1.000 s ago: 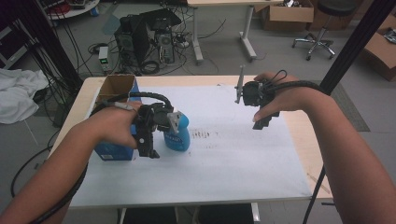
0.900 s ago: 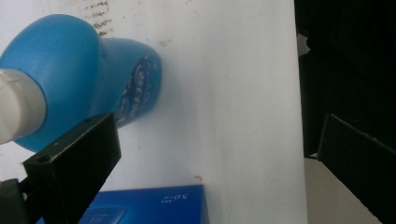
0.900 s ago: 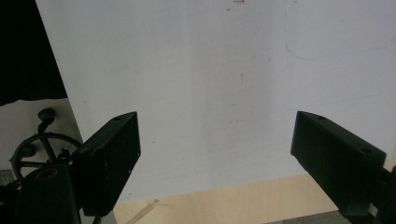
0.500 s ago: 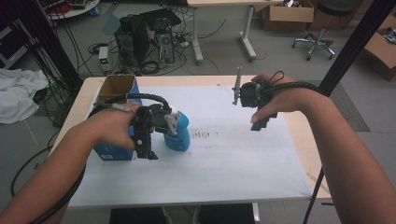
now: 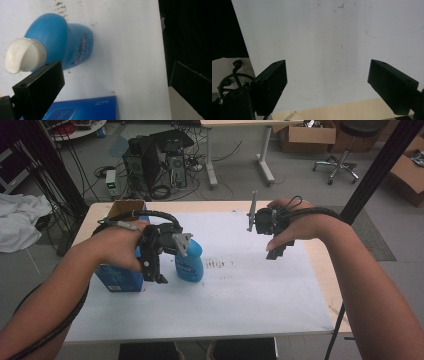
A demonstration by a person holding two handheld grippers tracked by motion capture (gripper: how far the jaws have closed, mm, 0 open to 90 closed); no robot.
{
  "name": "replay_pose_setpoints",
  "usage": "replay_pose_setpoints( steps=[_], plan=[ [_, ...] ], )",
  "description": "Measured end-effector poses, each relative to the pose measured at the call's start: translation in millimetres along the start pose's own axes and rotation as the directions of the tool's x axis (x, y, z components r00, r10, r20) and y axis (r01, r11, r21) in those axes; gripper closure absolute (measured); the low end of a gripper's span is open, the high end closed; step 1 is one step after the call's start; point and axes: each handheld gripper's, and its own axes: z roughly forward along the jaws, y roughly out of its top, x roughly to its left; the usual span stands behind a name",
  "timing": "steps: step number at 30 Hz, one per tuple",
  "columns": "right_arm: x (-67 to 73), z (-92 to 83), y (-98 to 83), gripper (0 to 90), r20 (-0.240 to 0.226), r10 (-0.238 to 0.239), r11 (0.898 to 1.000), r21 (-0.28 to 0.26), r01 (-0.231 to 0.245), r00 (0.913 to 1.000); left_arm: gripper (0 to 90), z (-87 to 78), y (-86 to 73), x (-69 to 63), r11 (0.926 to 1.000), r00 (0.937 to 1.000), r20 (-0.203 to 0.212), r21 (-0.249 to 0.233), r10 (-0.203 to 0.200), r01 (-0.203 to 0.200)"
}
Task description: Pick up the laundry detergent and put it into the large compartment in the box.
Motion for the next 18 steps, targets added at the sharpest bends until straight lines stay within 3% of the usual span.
replay_pose_setpoints(
  steps=[4, 18],
  plan=[
    [-0.2, 1.9, 0.2, 15.8, -0.006, 0.0, 1.0, 0.006, 0.0, 1.0, 0.1, -3.7, -1.0, 6.1, 0.9994, 0.9998, -0.008, -0.03, 0.015, -0.016],
    [3.7, -2.3, -6.4, 15.9, 0.006, 0.027, 1.0, 0.009, -0.027, 0.9996, 0.1, -9.4, -8.0, 28.9, 0.9984, 0.9986, -0.034, -0.039, 0.041, -0.042]
  ],
)
